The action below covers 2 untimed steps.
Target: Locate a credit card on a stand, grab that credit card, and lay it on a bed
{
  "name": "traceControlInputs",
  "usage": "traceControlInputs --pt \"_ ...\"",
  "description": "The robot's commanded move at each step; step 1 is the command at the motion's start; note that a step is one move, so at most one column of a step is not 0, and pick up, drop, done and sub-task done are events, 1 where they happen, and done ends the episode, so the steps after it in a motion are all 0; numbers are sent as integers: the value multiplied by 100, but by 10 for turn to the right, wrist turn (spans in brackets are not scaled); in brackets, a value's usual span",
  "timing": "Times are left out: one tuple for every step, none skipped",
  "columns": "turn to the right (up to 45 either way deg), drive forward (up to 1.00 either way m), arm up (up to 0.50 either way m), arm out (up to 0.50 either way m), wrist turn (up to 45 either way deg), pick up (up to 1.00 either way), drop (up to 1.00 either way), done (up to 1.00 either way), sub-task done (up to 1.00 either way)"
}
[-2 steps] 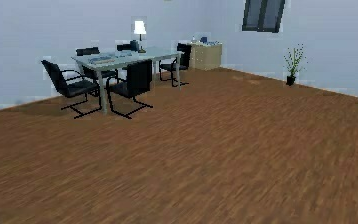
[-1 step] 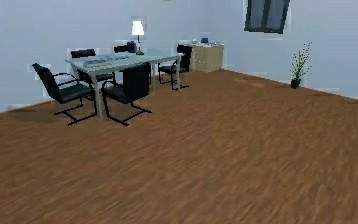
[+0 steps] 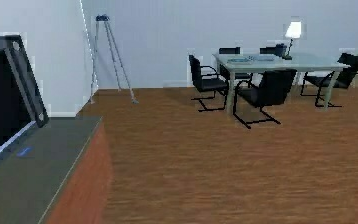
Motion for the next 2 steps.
traceControlInputs --pt "0 45 0 0 0 0 0 0 0" --pt "-450 0 0 0 0 0 0 0 0"
